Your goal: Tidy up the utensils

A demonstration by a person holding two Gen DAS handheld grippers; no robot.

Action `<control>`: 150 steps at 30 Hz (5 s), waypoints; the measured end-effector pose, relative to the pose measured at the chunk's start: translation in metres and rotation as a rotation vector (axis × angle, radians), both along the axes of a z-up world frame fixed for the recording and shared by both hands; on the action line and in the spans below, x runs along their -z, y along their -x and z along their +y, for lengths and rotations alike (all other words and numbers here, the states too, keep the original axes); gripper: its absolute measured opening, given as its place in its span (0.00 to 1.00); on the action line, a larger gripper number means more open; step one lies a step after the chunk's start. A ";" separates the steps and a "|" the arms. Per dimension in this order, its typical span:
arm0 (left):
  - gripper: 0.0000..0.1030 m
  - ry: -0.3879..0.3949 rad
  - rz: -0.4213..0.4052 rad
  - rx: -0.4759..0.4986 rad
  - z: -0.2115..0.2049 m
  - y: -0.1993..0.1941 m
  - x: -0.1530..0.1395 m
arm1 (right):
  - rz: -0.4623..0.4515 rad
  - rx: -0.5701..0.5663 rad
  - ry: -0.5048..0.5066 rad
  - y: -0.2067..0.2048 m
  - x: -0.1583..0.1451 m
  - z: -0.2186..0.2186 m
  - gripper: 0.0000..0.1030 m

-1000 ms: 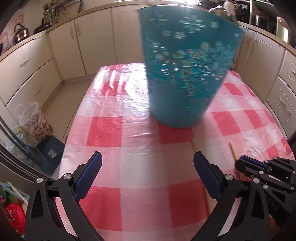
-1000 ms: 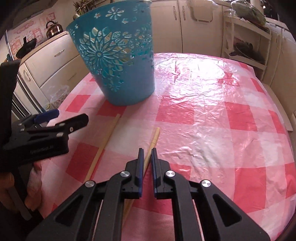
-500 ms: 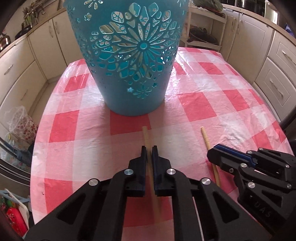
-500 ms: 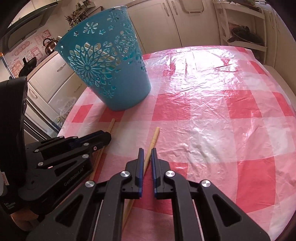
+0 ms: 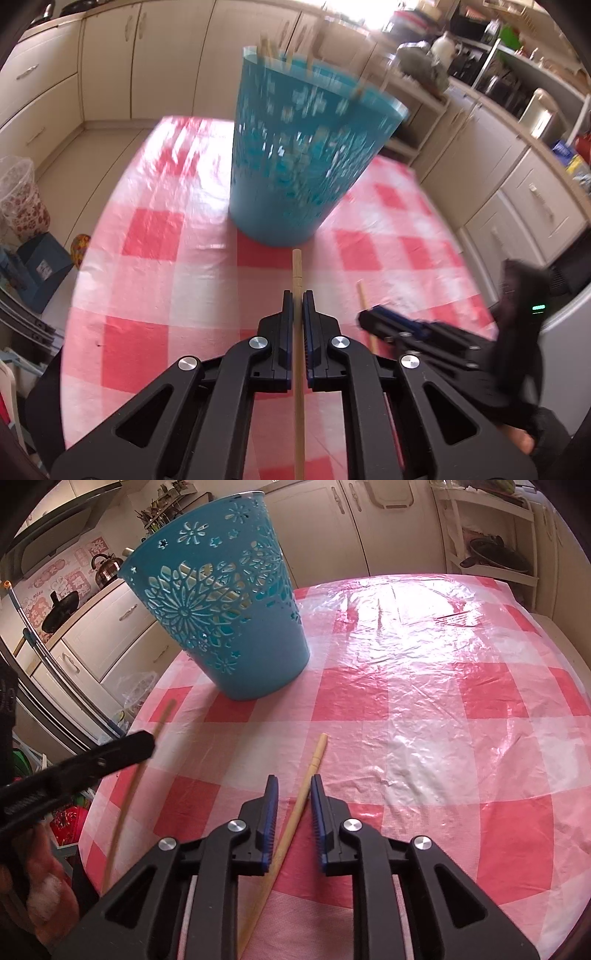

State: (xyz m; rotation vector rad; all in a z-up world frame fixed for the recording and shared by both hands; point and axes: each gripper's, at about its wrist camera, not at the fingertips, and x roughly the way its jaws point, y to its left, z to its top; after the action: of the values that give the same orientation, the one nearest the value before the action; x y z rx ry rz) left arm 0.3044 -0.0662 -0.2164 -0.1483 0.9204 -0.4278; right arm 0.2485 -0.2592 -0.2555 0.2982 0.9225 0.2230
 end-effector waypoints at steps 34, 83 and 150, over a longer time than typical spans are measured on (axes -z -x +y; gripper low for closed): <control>0.05 0.125 -0.378 -0.213 -0.041 -0.159 -0.115 | -0.007 -0.029 -0.017 -0.002 0.000 0.003 0.29; 0.89 -0.304 -0.075 -0.266 0.032 -0.051 0.050 | 0.063 -0.070 -0.047 -0.001 -0.002 0.007 0.06; 0.93 -0.403 -0.196 -0.283 0.062 0.147 -0.111 | -0.278 0.228 0.143 0.198 -0.142 0.047 0.93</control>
State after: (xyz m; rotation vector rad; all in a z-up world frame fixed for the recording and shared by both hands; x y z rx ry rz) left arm 0.1572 -0.0041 -0.1059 0.1302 0.7612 0.0107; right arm 0.0507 -0.2124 -0.1136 0.2302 0.6192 -0.0130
